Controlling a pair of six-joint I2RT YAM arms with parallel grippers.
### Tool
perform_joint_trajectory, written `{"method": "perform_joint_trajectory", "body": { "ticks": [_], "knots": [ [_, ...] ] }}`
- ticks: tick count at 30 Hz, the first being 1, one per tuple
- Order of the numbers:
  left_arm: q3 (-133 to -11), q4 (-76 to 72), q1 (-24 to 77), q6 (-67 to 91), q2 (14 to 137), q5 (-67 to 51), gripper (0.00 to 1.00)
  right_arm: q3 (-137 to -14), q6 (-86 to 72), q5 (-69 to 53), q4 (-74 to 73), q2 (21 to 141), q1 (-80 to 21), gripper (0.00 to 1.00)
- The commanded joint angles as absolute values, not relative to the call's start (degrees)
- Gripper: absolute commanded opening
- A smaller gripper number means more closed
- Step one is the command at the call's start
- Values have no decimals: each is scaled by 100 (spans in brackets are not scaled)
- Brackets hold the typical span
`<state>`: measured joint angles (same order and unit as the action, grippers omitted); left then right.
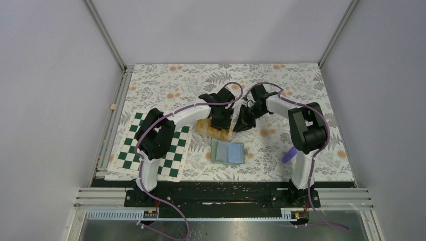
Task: Put the credit cards into the card holder
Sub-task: Pick up the credit card from the storage box.
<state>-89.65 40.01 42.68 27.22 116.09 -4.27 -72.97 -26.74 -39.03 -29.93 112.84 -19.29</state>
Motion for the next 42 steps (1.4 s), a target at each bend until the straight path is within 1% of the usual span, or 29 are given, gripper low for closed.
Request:
{"method": "perform_joint_trajectory", "body": {
  "ticks": [1,3,6,7,11,15,17,25,28,36,42],
  "knots": [
    [-9187,4088,4329,2566,11649,-304,45,-7196,-2558,-3663,-3078,11483,-2004,13],
    [-9260,4128,4375,2532,11686,-272,45,-7203,-2557,-3661,-3085,11478,-2005,13],
    [-9374,4204,4407,2494,11760,-269,40,-7262,-2501,-3639,-3191,11501,-2010,13],
    [-9405,4232,4425,2477,11778,-248,37,-7268,-2495,-3639,-3184,11499,-2005,13],
    [-9448,4265,4448,2439,11804,-255,32,-7276,-2493,-3638,-3195,11509,-2005,13],
    [-9451,4201,4437,2484,11804,-375,33,-7285,-2491,-3639,-3198,11510,-2004,13],
    [-9429,4135,4422,2530,11789,-449,32,-7293,-2496,-3647,-3198,11506,-2009,13],
    [-9011,3562,4256,2756,11524,-1024,7,-7289,-2520,-3736,-3203,11334,-2008,13],
    [-8915,3399,4222,2791,11427,-1146,0,-7299,-2547,-3773,-3203,11225,-2008,13],
    [-8920,3334,4226,2794,11357,-1233,0,-7425,-2574,-3833,-3356,11036,-2012,13],
    [-9124,3572,4258,2682,11352,-1029,0,-7462,-2565,-3849,-3418,10928,-2015,13]
  ]
}}
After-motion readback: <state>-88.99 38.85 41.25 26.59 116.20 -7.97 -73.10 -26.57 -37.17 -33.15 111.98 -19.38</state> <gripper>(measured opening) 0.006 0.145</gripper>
